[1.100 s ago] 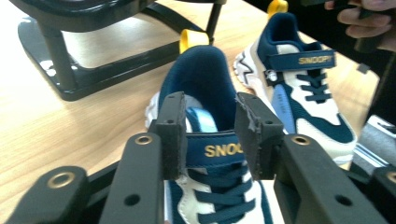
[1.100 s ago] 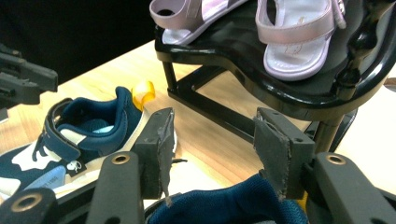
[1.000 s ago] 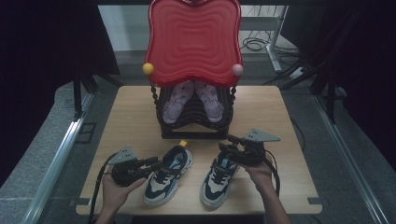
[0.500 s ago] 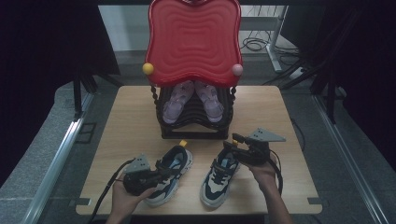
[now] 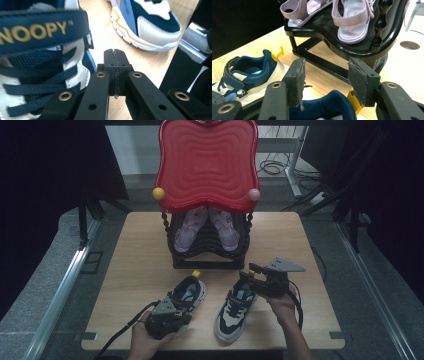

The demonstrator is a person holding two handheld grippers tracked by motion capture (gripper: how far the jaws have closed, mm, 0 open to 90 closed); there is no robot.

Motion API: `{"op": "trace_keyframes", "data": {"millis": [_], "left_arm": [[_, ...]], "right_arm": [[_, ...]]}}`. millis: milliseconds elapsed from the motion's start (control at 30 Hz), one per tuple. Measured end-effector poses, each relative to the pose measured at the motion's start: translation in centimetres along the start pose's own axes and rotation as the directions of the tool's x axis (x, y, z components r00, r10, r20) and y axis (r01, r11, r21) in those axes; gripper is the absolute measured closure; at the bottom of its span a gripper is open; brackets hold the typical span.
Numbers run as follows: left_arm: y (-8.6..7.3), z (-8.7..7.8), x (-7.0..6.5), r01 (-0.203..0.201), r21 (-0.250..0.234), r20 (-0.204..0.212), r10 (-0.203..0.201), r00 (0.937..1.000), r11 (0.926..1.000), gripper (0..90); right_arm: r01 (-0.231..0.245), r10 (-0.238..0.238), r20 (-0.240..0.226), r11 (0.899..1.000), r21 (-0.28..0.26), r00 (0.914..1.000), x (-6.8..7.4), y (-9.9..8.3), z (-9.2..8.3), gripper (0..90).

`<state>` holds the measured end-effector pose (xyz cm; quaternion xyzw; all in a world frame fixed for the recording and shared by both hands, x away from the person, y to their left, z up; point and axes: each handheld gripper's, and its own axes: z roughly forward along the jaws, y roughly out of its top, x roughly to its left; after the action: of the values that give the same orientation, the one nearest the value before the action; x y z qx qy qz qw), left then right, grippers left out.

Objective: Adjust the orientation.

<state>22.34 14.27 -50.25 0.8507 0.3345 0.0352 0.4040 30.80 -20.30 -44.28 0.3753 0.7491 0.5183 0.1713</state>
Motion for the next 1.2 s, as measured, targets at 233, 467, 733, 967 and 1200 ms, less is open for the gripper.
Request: {"op": "trace_keyframes", "data": {"millis": [233, 467, 733, 967, 1200], "left_arm": [[-0.6, 0.9, -0.5, -0.002, 0.060, -0.010, 0.002, 0.9999, 0.9982, 90.0], [-0.9, 1.0, -0.4, 0.005, 0.065, -0.013, -0.004, 0.9999, 0.9978, 90.0], [-1.1, 0.8, 0.2, 0.010, 0.074, -0.022, -0.009, 0.9997, 0.9972, 90.0], [-1.2, 0.4, 0.8, 0.019, 0.078, -0.026, -0.017, 0.9995, 0.9968, 90.0], [-1.5, -0.1, 1.9, 0.045, 0.092, -0.021, -0.043, 0.9989, 0.9947, 90.0]], "right_arm": [[-0.003, 0.003, 0.009, 1.000, 0.008, 1.0000, 0.0, -0.1, 0.2, 48.0], [-0.003, 0.003, 0.008, 1.000, 0.008, 1.0000, -0.1, -0.1, 0.1, 47.6], [-0.006, 0.006, 0.014, 1.000, 0.008, 0.9999, -0.3, -0.2, 0.1, 47.4], [-0.013, 0.013, 0.020, 1.000, 0.003, 0.9997, -0.5, -0.2, 0.0, 47.2], [-0.016, 0.016, 0.024, 1.000, 0.000, 0.9996, -0.7, -0.2, -0.1, 46.8]]}}
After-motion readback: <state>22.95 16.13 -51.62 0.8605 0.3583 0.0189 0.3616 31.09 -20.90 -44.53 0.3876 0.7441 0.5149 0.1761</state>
